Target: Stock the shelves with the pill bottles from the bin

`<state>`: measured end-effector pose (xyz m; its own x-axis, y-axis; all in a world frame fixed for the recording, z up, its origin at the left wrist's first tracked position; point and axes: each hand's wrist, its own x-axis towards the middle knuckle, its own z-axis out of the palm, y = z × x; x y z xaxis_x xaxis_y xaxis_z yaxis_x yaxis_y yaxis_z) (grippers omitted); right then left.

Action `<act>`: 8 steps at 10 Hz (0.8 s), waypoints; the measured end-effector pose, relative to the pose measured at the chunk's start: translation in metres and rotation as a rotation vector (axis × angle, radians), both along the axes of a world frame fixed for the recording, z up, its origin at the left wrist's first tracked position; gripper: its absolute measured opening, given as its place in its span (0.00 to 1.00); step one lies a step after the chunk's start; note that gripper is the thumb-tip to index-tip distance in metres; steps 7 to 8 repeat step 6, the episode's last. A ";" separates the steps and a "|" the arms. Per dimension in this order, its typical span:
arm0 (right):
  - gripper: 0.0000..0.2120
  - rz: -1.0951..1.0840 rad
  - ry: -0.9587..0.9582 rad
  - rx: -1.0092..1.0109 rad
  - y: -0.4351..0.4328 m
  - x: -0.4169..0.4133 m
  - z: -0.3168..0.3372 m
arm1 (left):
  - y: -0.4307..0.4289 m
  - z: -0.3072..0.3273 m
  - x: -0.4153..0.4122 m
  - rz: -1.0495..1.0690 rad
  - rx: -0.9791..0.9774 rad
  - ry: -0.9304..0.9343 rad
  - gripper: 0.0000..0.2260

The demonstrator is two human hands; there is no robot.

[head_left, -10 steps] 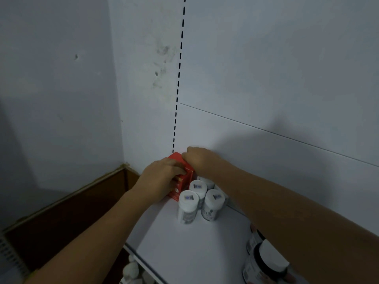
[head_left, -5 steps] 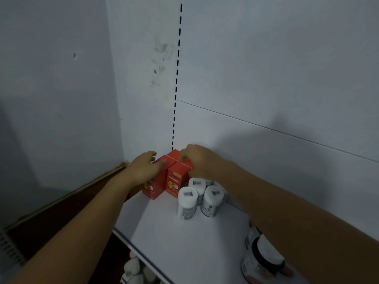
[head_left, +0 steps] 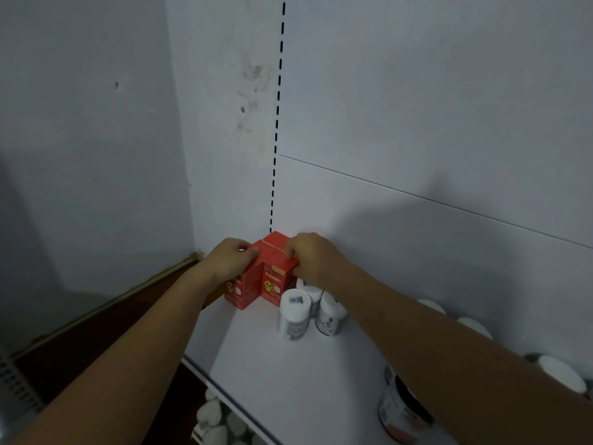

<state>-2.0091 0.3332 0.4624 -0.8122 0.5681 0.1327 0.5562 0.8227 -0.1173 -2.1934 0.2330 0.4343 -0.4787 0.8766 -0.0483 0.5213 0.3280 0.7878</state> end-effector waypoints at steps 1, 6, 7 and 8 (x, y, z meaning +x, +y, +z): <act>0.14 -0.021 0.003 0.000 -0.002 -0.001 -0.001 | 0.000 -0.002 -0.002 0.012 0.016 -0.032 0.17; 0.20 -0.033 0.146 -0.035 -0.031 0.029 0.004 | -0.012 -0.001 0.006 0.097 0.175 0.144 0.25; 0.20 -0.033 0.146 -0.035 -0.031 0.029 0.004 | -0.012 -0.001 0.006 0.097 0.175 0.144 0.25; 0.20 -0.033 0.146 -0.035 -0.031 0.029 0.004 | -0.012 -0.001 0.006 0.097 0.175 0.144 0.25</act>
